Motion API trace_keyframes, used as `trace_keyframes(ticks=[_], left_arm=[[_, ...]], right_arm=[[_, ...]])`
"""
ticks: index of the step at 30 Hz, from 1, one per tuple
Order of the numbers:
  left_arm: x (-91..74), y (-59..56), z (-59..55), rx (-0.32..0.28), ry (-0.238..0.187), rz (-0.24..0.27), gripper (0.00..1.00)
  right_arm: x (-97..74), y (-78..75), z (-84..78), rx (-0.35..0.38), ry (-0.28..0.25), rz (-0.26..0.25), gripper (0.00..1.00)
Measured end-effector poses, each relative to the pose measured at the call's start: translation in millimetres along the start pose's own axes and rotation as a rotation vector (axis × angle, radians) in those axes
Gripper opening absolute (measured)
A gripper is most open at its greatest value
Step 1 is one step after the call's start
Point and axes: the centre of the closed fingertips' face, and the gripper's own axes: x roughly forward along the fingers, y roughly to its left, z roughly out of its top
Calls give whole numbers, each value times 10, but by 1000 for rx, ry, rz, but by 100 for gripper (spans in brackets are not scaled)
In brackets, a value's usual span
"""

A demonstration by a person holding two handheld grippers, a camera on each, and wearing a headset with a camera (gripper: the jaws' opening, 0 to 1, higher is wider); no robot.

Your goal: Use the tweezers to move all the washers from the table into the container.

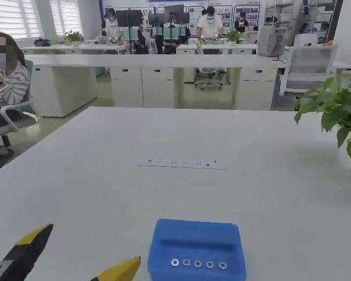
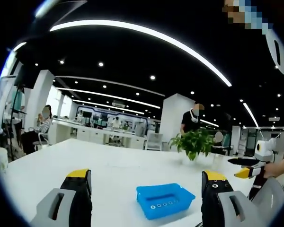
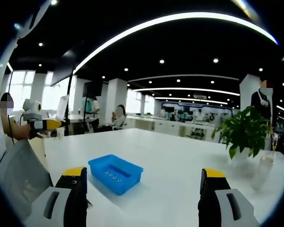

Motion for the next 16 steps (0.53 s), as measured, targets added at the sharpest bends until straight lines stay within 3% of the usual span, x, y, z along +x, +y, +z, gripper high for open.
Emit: trace_keyframes(ticks=[10,16], left_arm=[[48,-72,-142,52,83,-19,99],[45,-44,-175,50,98,-19,99]], right_arm=[[-8,-42,-10,3,10,-22,99],[-10,-60,-8,13,9,-30,99]])
